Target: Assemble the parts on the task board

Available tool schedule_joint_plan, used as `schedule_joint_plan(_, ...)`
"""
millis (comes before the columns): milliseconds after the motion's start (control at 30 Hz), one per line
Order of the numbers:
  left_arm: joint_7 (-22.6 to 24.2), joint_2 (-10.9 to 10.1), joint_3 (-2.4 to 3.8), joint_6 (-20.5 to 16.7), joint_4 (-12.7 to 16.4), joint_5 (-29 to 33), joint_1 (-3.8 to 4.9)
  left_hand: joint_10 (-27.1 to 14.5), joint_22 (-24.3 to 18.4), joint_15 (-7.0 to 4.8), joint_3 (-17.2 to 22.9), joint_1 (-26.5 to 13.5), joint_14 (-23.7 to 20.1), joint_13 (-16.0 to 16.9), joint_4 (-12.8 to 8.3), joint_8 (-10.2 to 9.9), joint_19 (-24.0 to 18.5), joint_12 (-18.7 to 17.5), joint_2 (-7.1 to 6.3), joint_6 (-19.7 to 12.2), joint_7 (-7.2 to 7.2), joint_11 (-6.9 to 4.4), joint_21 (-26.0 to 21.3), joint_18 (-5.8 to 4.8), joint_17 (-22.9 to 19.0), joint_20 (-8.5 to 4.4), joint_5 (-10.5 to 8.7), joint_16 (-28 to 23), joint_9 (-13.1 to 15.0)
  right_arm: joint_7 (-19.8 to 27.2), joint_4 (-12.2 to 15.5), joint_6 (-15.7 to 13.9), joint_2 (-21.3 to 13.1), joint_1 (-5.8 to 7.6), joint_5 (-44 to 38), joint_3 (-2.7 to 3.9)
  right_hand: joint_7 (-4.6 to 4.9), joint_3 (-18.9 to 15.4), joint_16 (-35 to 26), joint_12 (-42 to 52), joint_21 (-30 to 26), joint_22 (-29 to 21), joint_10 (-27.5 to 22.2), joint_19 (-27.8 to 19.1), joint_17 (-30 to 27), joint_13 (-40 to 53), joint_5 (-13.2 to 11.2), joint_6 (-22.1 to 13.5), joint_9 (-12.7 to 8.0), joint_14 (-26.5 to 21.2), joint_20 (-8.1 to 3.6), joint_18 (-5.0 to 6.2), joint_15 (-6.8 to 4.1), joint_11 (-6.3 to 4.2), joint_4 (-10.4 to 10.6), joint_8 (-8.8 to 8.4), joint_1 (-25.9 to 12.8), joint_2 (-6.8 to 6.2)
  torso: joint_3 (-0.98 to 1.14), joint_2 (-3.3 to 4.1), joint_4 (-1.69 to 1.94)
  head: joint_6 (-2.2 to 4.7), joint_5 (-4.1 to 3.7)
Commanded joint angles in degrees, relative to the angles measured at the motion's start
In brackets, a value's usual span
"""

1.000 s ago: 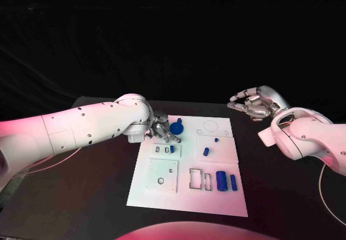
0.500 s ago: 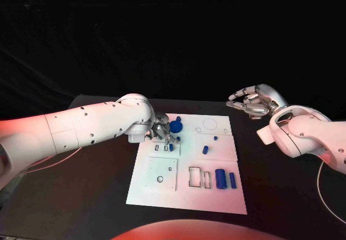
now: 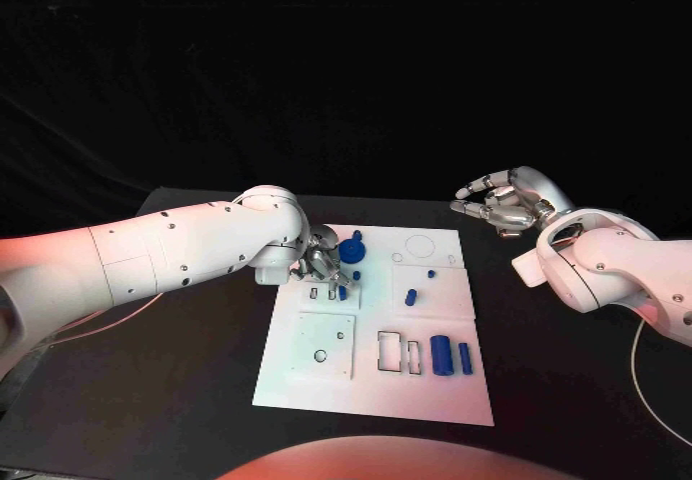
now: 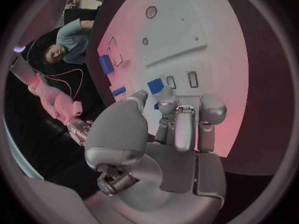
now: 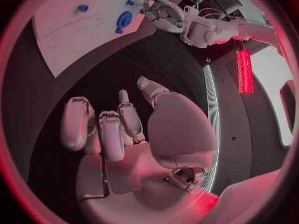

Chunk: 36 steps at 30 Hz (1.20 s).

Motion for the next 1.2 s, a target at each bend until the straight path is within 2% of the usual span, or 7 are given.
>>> schedule_joint_plan(33,0.03,0.21,-0.03,1.48,-0.09,1.02,0.02,-0.54,0.12,-0.17,0.49,0.7,2.35,0.07,0.03,0.2,-0.03,0.23,0.01,-0.46,0.15,-0.03,0.32,-0.63,1.27,0.25,0.27,-0.31,0.13,-0.18,-0.05,0.85,0.1,-0.08,-0.13,-0.01,-0.06,-0.14,-0.3,-0.26,-0.25,1.57,-0.28,-0.32,5.43,-0.05,0.19,-0.38,0.07,3.75,-0.05,0.61,-0.2,-0.06,0.13,0.31,-0.19,-0.39,-0.01,0.02,-0.03,-0.11,0.02)
schedule_joint_plan(367,0.06,0.21,-0.09,0.92,-0.1,2.23,0.0,-0.8,0.47,-0.24,3.47,3.69,2.35,-0.12,0.0,0.02,-0.19,0.24,0.69,-0.63,0.05,-0.13,0.62,-0.64,1.27,0.26,0.28,-0.28,0.53,-0.7,-0.25,0.99,0.21,-0.13,-0.28,-0.01,-0.07,-0.1,-0.12,-0.12,0.32,2.04,-0.13,0.09,5.97,0.12,0.34,-0.44,0.1,3.88,-0.06,0.45,-0.21,-0.07,0.17,0.39,-0.09,-0.29,0.04,-0.01,-0.02,-0.28,-0.05)
schedule_joint_plan(533,0.04,0.21,-0.1,0.24,-0.22,3.37,0.0,-0.99,0.65,-0.35,8.06,7.24,2.37,-0.37,-0.04,-0.13,-0.37,0.17,0.37,-0.83,-0.04,-0.26,0.82,-0.63,1.31,0.18,0.26,-0.24,0.99,-0.81,-0.42,1.02,0.35,-0.18,-0.32,-0.01,-0.07,-0.06,-0.18,-0.13,0.21,1.96,-0.13,0.04,5.83,0.09,0.51,-0.49,0.13,3.85,-0.07,0.47,-0.22,-0.08,0.19,0.46,0.02,-0.22,0.05,0.0,0.0,-0.3,-0.1)
schedule_joint_plan(733,0.05,0.2,-0.1,-0.36,-0.33,4.75,0.0,-1.14,1.16,-0.36,15.78,10.29,2.33,-0.86,-0.19,0.04,-0.4,-0.07,-1.4,-1.18,-0.05,-0.27,1.15,-0.69,1.22,0.17,0.2,-0.28,1.95,-0.94,-0.6,1.14,0.53,-0.33,-0.33,-0.02,-0.07,-0.06,-0.18,-0.13,0.21,1.96,-0.13,0.04,5.83,0.09,0.51,-0.49,0.13,3.85,-0.07,0.47,-0.22,-0.08,0.19,0.46,0.02,-0.22,0.08,0.01,0.02,-0.32,-0.05)
schedule_joint_plan(1033,0.06,0.13,-0.11,-0.1,-0.45,5.35,0.0,-1.22,1.39,-0.36,21.46,11.91,2.33,-1.34,-0.9,0.25,-0.44,-0.37,-3.37,-1.66,0.01,-0.26,1.32,-0.71,1.25,0.18,0.19,-0.24,2.79,-1.02,-0.7,1.29,0.62,-0.5,-0.34,-0.02,-0.07,-0.06,-0.18,-0.09,0.21,1.97,-0.08,0.06,5.82,0.13,0.69,-0.54,0.16,3.85,-0.08,0.47,-0.22,-0.09,0.22,0.53,0.07,-0.19,0.09,0.03,0.02,-0.34,0.03)
schedule_joint_plan(1200,0.12,-0.06,-0.12,-0.39,-0.35,5.93,0.0,-0.92,1.47,-0.41,28.49,13.35,2.44,-1.51,-3.63,1.07,-0.54,-0.53,-5.18,-2.01,0.13,-0.24,1.46,-0.69,1.51,0.11,0.22,-0.06,4.1,-1.02,-0.71,1.32,0.63,-0.55,-0.34,-0.02,-0.07,-0.06,-0.21,-0.1,0.11,1.89,-0.08,0.01,5.76,0.11,0.81,-0.55,0.17,3.84,-0.09,0.5,-0.23,-0.09,0.24,0.58,0.09,-0.18,0.09,0.01,0.02,-0.3,0.01)
